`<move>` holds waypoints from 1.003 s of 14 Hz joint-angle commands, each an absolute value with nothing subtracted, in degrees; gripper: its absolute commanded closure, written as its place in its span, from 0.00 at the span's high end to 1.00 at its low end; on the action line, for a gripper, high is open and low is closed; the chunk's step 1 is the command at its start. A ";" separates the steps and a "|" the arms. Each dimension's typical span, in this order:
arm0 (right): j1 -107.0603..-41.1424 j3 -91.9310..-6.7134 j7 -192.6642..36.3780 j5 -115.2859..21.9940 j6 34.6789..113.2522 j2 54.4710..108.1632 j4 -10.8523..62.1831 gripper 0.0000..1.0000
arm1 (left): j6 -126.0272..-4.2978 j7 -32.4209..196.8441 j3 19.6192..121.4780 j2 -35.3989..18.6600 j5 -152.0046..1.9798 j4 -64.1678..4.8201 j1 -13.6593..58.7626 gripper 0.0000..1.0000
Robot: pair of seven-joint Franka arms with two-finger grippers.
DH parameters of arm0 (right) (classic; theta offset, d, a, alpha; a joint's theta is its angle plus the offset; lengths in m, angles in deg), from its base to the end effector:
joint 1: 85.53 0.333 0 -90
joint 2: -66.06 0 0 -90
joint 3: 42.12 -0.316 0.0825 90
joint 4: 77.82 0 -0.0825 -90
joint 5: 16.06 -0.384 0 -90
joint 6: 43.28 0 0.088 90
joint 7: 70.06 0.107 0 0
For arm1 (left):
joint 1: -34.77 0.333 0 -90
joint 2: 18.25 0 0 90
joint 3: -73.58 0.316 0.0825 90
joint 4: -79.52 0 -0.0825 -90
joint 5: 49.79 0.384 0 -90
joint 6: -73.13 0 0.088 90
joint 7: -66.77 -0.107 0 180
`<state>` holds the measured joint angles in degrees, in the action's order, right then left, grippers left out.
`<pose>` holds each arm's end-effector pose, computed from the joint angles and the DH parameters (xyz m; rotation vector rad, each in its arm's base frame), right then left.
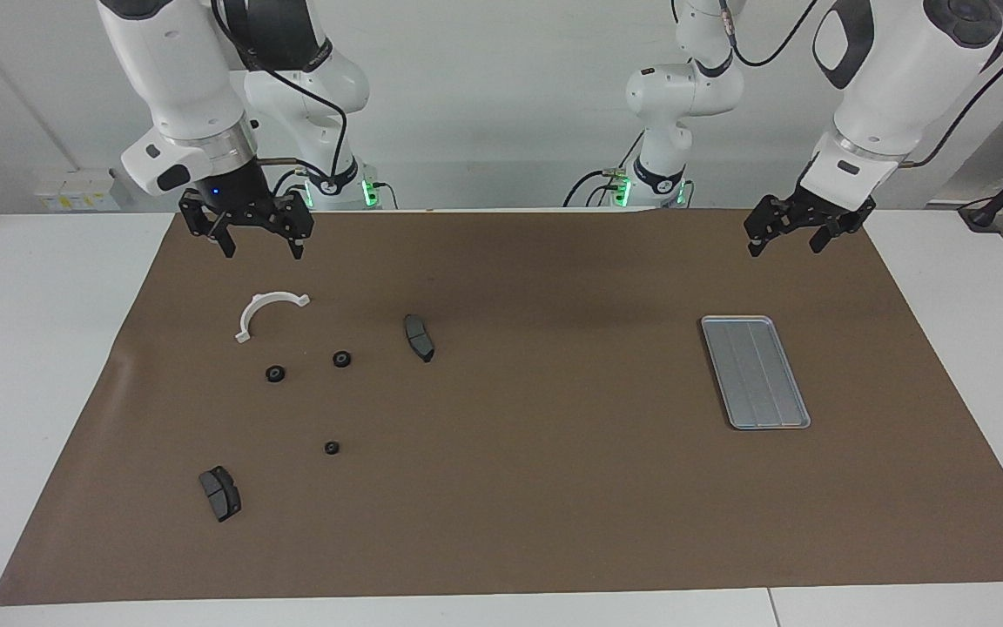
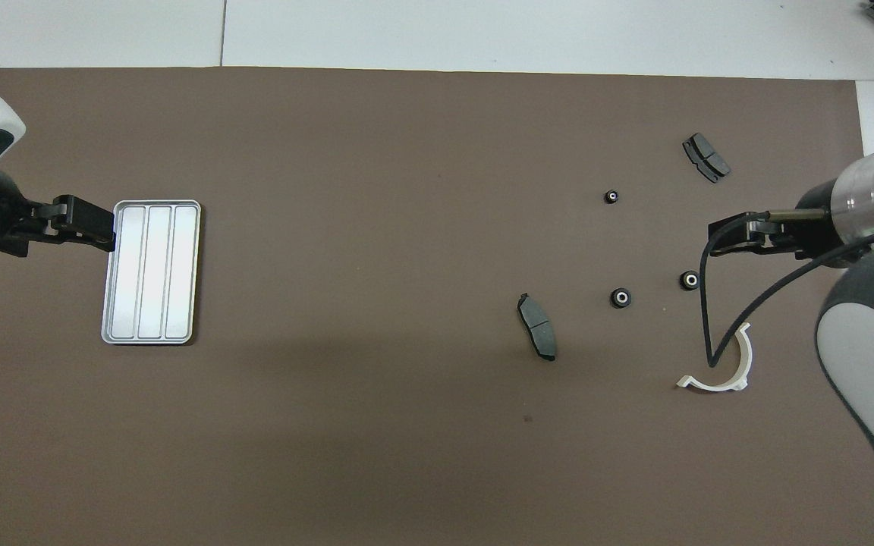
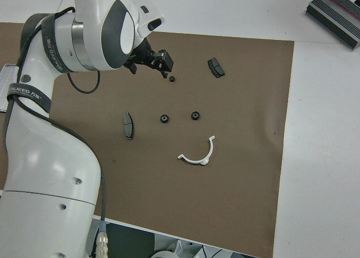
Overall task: Pick bearing gear from pile to tray
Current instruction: 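Reach the nearest black bearing gear and grasp it with the right gripper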
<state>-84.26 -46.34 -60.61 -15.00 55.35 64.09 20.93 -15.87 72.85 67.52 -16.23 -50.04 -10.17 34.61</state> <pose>0.5516 0.0519 0.5841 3.1229 -0.1041 0.0541 0.5594 -0.0604 0.6060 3.1377 -0.0038 -0.0748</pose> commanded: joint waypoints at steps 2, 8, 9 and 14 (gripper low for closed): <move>-86.40 -46.78 -63.73 -16.14 62.61 63.15 28.16 1.00 | -16.16 72.75 67.34 -17.02 -49.44 -10.56 35.12 1.00; -88.77 -46.78 -68.46 -16.06 77.37 68.78 36.69 1.00 | -16.16 72.75 67.34 -17.02 -49.44 -10.56 35.12 1.00; -89.21 -46.78 -69.61 -16.06 79.74 70.18 38.00 1.00 | -16.16 72.75 67.34 -17.02 -49.44 -10.56 35.12 1.00; -92.20 -46.78 -72.69 -15.97 88.90 76.25 42.32 1.00 | -16.16 72.75 67.34 -17.02 -49.44 -10.56 35.12 1.00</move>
<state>-90.16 -46.12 -69.85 -14.99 86.69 75.08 40.99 -15.87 72.85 67.53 -16.24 -50.04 -10.17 34.61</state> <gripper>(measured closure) 0.000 0.000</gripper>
